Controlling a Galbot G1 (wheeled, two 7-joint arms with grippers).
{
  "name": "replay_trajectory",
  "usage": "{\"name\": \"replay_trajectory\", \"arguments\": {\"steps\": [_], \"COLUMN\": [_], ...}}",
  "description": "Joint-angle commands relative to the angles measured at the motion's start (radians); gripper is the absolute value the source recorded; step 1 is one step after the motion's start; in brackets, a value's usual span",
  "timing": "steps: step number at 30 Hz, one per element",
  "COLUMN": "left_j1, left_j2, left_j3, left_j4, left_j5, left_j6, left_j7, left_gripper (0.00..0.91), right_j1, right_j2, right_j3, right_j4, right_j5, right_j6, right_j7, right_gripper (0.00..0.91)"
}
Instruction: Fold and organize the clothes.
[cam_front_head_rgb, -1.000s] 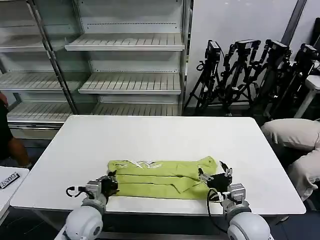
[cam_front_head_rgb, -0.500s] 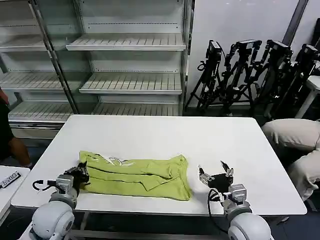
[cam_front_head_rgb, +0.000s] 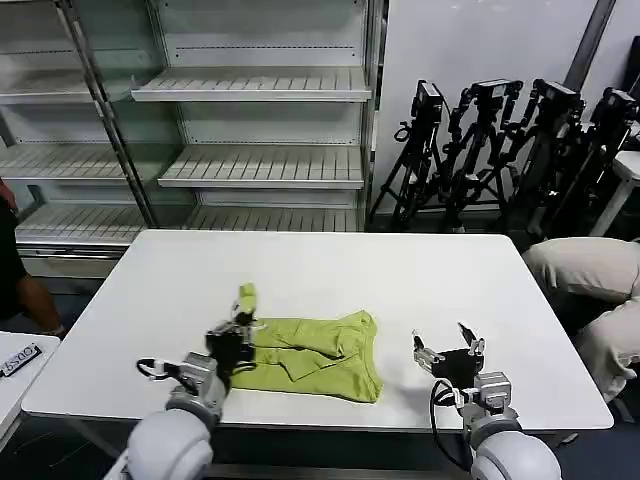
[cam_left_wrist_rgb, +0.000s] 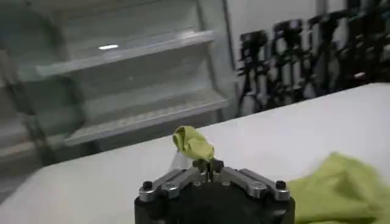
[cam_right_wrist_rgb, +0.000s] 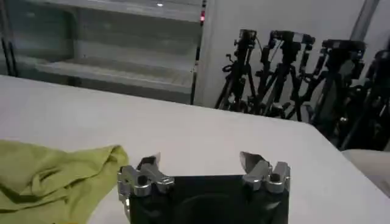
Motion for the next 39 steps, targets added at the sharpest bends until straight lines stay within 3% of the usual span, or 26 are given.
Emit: {"name": "replay_trajectory", "arguments": {"steps": [1, 4, 13, 14, 15, 22, 28, 34, 39], "left_j1": [-0.083, -0.103, -0.173, -0.179, -0.182, -0.205, -0.166, -0.041, 0.038], "left_j2": [-0.106, -0.128, -0.189, -0.190, -0.192, -0.213, -0.152, -0.033, -0.051], "left_j3": [0.200, 0.226, 0.230, 0.223, 0.218, 0.202, 0.116, 0.006, 0.026], "left_j4": [-0.011, -0.020, 0.096, 0.112, 0.118, 0.135, 0.032, 0.037, 0.109], "left_j5": [-0.109, -0.218, -0.239, -0.237, -0.238, -0.238, -0.191, -0.178, -0.149], "left_j6": [-0.001, -0.001, -0.001, -0.002, -0.002, -0.038, -0.090, -0.003, -0.001], "left_j7": [-0.001, -0.021, -0.061, -0.063, -0.061, -0.016, 0.017, -0.070, -0.134], "left_gripper": [0.020, 0.020, 0.020, 0.534, 0.907, 0.907, 0.907, 0.907, 0.907], "right_j1": [-0.011, -0.005, -0.013, -0.015, -0.015, -0.010, -0.011, -0.004, 0.005], "right_j2": [0.001, 0.001, -0.004, -0.003, -0.003, -0.002, 0.003, 0.002, 0.004], "right_j3": [0.028, 0.027, 0.038, 0.039, 0.039, 0.038, 0.039, 0.040, 0.030], "right_j4": [0.010, 0.006, 0.014, 0.015, 0.015, 0.018, 0.010, 0.008, 0.001], "right_j5": [0.000, 0.000, 0.001, 0.001, 0.001, 0.002, 0.001, 0.005, 0.005], "right_j6": [-0.001, -0.001, -0.002, -0.002, -0.002, -0.002, 0.000, 0.002, 0.003], "right_j7": [0.000, 0.000, 0.000, -0.001, -0.001, -0.001, -0.004, -0.010, -0.009], "right_gripper": [0.907, 0.907, 0.907, 0.907, 0.907, 0.907, 0.907, 0.907, 0.907]}}
